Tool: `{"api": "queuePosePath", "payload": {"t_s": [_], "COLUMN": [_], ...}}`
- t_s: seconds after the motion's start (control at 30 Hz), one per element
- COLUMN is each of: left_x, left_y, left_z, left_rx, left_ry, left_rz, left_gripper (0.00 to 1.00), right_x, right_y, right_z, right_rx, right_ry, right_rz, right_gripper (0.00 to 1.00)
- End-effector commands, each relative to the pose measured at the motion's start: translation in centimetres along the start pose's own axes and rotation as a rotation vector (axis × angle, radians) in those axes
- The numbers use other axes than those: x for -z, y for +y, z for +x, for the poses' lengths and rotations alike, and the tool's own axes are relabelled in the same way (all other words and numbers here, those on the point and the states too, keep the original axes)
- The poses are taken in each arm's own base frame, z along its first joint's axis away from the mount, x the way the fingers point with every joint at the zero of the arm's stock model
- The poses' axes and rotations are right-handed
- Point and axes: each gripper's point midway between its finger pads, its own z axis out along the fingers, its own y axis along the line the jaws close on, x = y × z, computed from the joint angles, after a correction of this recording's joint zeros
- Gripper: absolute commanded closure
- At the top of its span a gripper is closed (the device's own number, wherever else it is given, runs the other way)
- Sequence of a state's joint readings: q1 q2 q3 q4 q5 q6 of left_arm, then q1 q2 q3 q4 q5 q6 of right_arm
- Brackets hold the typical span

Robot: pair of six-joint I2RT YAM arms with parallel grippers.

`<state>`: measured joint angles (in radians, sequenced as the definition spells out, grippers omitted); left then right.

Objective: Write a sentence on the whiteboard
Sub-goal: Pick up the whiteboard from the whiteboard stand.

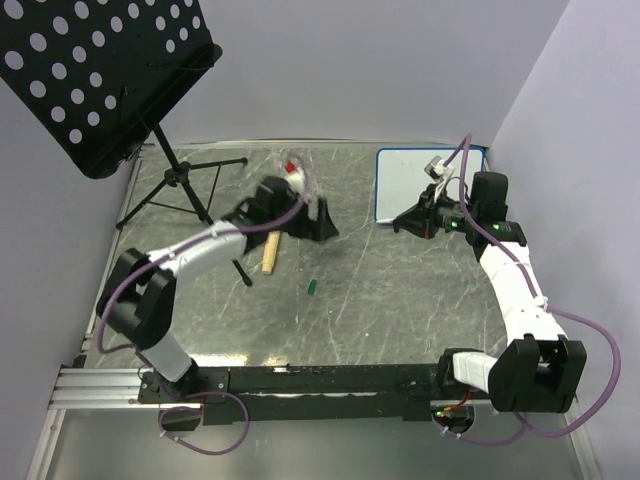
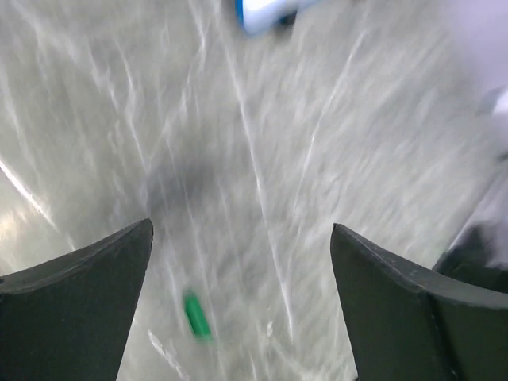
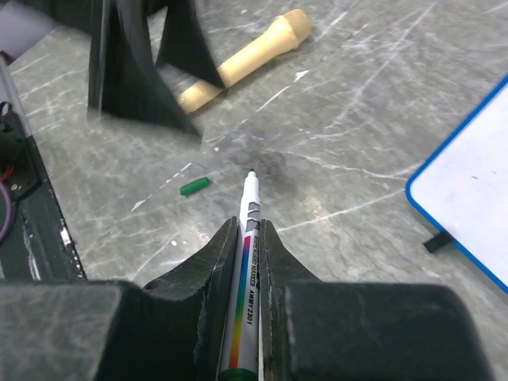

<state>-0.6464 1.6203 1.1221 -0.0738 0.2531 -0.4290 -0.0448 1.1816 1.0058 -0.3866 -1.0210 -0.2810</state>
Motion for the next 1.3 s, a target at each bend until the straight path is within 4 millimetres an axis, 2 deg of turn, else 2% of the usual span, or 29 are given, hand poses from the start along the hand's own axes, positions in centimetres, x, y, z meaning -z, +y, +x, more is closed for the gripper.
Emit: {"api": "queuePosePath", "payload": {"t_s": [0.0,0.03,0.07,0.1,0.13,0.17,0.2,0.23,0.27,0.33,0.4,0.43,0.57,0.6,0.63,0.67,0.7,0.73,0.8,0.83,0.9,0.97,1.2,1.27], "left_x": [0.4,-1.8,-2.1,-2.9,-4.5,-4.8,-5.5,-7.3,-7.6,-9.8,-11.0,-12.4,-15.1,-16.4,-16.6,-16.8,-17.7,-17.6,-18.8,-18.8,-19.5,-19.3,-19.9,-20.0], "left_y": [-1.7,-0.2,-0.6,-0.6,0.1,-0.5,-0.4,0.7,0.4,0.7,0.3,0.4,-0.3,0.1,-0.5,-1.0,-0.5,-1.1,-0.8,-1.5,-1.6,-2.1,-2.4,-2.3], "left_z": [-8.3,-7.9,-10.2,-10.7,-10.0,-11.8,-12.0,-11.2,-12.5,-12.4,-12.4,-12.0,-11.7,-10.7,-11.5,-11.4,-10.5,-11.3,-10.6,-11.3,-11.0,-11.6,-12.0,-12.3], "left_rx": [-0.006,-0.007,-0.059,-0.118,-0.11,-0.147,-0.164,-0.149,-0.163,-0.148,-0.143,-0.139,-0.102,-0.064,-0.074,-0.044,-0.022,-0.041,-0.007,-0.019,-0.003,-0.007,0.011,0.025], "left_ry": [-0.122,-0.091,-0.111,-0.117,-0.091,-0.125,-0.127,-0.103,-0.127,-0.127,-0.139,-0.137,-0.16,-0.137,-0.167,-0.164,-0.158,-0.197,-0.191,-0.21,-0.211,-0.246,-0.295,-0.307], "left_rz": [0.45,0.438,0.441,0.461,0.483,0.509,0.52,0.515,0.53,0.558,0.586,0.591,0.629,0.631,0.65,0.673,0.677,0.701,0.697,0.712,0.72,0.737,0.77,0.774], "left_gripper": [0.03,0.02,0.02,0.02,0.01,0.01,0.01,0.01,0.01,0.03,0.04,0.05,0.06,0.07,0.08,0.09,0.11,0.11,0.12,0.12,0.13,0.13,0.31,0.33], "right_x": [1.2,1.3,1.4,1.5,1.5,1.6,1.6,1.5,1.5,1.5,1.3,1.4,1.2,1.2,1.3,1.3,1.2,1.3,1.3,1.3,1.4,1.4,1.3,1.2], "right_y": [-0.4,-0.4,-0.6,-0.6,-0.7,-0.8,-0.8,-0.9,-0.9,-1.0,-1.1,-1.1,-1.2,-1.2,-1.3,-1.3,-1.3,-1.4,-1.4,-1.4,-1.4,-1.6,-1.9,-1.9], "right_z": [-1.4,-1.4,-1.3,-1.4,-1.3,-1.3,-1.2,-1.2,-1.1,-1.0,-0.9,-0.9,-0.7,-0.7,-0.7,-0.7,-0.6,-0.6,-0.7,-0.7,-0.7,-0.6,-0.3,-0.2], "right_rx": [0.039,0.038,0.037,0.036,0.033,0.032,0.029,0.027,0.025,0.022,0.013,0.011,0.003,0.001,0.0,-0.002,-0.002,-0.008,-0.008,-0.011,-0.011,-0.021,-0.045,-0.051], "right_ry": [-0.036,-0.036,-0.037,-0.038,-0.037,-0.038,-0.037,-0.035,-0.035,-0.034,-0.03,-0.03,-0.026,-0.027,-0.027,-0.027,-0.028,-0.028,-0.03,-0.03,-0.034,-0.033,-0.029,-0.028], "right_rz": [0.036,0.037,0.042,0.042,0.041,0.046,0.044,0.042,0.043,0.039,0.033,0.033,0.027,0.025,0.025,0.025,0.022,0.024,0.02,0.019,0.021,0.022,0.012,0.011], "right_gripper": [1.0,1.0,1.0,1.0,1.0,1.0,1.0,1.0,1.0,1.0,1.0,1.0,1.0,1.0,1.0,1.0,1.0,1.0,1.0,1.0,1.0,1.0,1.0,1.0]}}
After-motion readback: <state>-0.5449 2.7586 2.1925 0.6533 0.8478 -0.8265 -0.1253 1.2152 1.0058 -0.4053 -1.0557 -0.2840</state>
